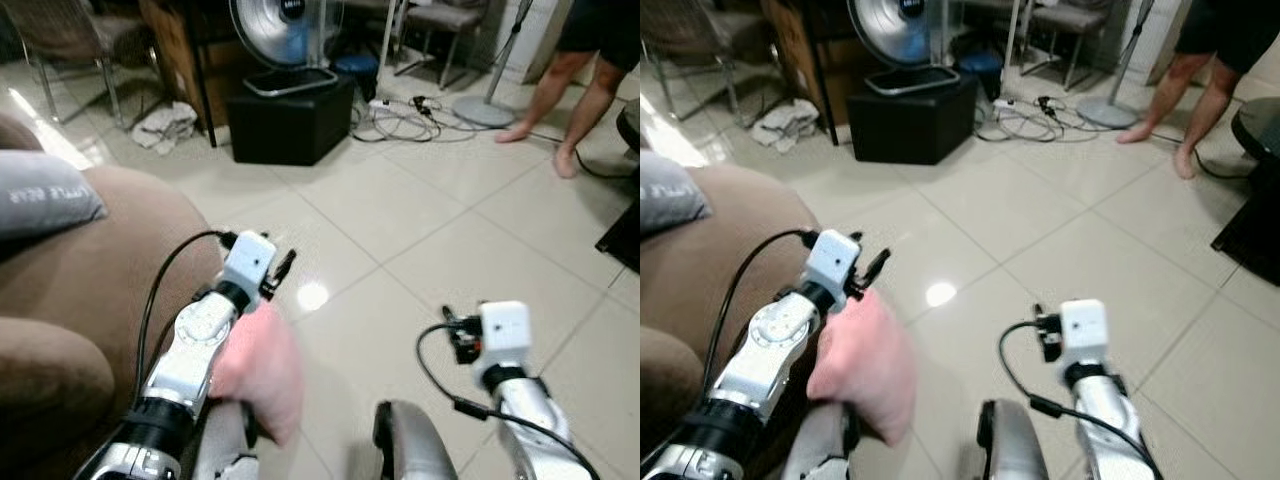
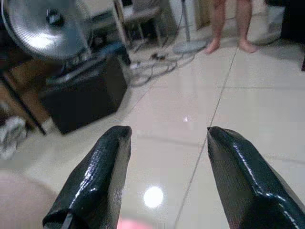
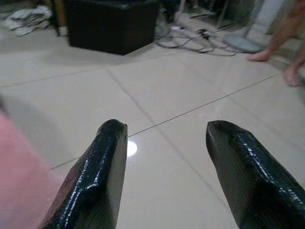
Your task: Move the pillow to the sofa from floor
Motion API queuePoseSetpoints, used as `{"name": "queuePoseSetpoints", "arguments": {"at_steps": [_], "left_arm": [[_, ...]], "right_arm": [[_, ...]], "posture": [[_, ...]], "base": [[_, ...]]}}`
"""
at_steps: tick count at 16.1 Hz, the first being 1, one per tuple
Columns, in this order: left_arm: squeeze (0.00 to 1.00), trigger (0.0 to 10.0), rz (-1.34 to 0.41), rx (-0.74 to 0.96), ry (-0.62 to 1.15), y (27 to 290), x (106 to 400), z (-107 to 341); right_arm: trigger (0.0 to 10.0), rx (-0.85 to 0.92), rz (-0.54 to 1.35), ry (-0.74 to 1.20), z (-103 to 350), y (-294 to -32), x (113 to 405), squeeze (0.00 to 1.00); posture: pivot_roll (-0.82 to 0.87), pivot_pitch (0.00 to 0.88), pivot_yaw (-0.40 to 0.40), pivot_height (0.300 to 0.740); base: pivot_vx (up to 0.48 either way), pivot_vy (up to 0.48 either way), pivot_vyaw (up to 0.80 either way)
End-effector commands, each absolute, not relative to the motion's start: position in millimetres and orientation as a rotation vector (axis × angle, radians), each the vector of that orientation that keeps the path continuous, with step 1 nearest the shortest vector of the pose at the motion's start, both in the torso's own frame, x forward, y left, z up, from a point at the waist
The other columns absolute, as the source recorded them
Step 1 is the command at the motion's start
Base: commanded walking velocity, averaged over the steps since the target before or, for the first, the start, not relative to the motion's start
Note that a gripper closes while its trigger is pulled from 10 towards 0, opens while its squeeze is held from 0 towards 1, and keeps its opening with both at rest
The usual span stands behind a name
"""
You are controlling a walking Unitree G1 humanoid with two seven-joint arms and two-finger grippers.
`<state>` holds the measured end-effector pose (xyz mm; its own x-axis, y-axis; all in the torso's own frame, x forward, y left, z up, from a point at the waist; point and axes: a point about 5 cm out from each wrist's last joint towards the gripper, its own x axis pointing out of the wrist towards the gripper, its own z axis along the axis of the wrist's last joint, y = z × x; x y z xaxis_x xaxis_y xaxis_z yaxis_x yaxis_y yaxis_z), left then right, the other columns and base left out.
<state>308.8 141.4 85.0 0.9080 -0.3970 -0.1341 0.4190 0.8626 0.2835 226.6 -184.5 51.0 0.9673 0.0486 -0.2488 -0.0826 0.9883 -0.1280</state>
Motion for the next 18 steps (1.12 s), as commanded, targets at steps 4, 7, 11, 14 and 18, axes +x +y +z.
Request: {"name": "queuePoseSetpoints", "arguments": {"at_steps": [4,7,11,14,18], "left_arm": [[0.00,10.0,-0.438,0.308,0.287,134.5,318.2,53.8],[0.00,10.0,-0.363,0.380,0.423,145.6,324.4,37.2],[1.00,10.0,-0.106,0.321,0.540,185.7,331.7,35.8],[1.00,10.0,-0.020,0.285,0.620,206.7,325.2,28.8],[1.00,10.0,0.068,0.301,0.647,227.1,318.2,25.3]], "right_arm": [[10.0,-0.137,0.129,0.269,49.0,-174.7,224.2,0.00],[10.0,-0.146,0.162,0.286,47.7,-165.9,216.6,0.00],[10.0,-0.149,0.262,0.282,55.7,-151.6,214.9,0.00],[10.0,-0.165,0.335,0.273,64.5,-146.3,214.6,0.00],[10.0,-0.154,0.445,0.228,80.4,-136.1,213.3,0.00]], "posture": [[0.03,0.087,-0.038,0.530],[0.02,0.148,-0.043,0.510],[-0.02,0.217,-0.069,0.505],[-0.05,0.256,-0.100,0.505],[-0.08,0.300,-0.130,0.505]], "base": [[0.000,0.000,0.00],[0.000,0.000,0.00],[0.000,0.000,0.00],[0.000,0.000,0.00],[0.000,0.000,0.00]]}}
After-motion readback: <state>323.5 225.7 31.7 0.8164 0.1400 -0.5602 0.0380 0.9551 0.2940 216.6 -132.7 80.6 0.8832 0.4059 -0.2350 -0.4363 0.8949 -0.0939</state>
